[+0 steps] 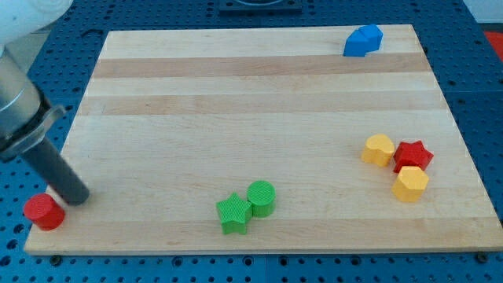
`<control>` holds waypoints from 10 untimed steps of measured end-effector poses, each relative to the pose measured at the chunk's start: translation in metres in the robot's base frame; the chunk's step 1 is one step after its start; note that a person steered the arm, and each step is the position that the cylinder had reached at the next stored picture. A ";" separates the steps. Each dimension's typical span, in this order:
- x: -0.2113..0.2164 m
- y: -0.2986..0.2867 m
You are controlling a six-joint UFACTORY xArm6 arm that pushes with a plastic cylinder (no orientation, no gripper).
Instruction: Move the red star towards the red circle
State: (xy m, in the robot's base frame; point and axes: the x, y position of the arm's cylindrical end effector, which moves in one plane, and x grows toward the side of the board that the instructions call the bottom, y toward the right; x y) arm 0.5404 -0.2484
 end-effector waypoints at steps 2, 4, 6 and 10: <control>-0.143 0.144; -0.187 0.399; -0.175 0.592; -0.046 0.546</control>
State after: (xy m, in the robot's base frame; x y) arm 0.4943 0.2975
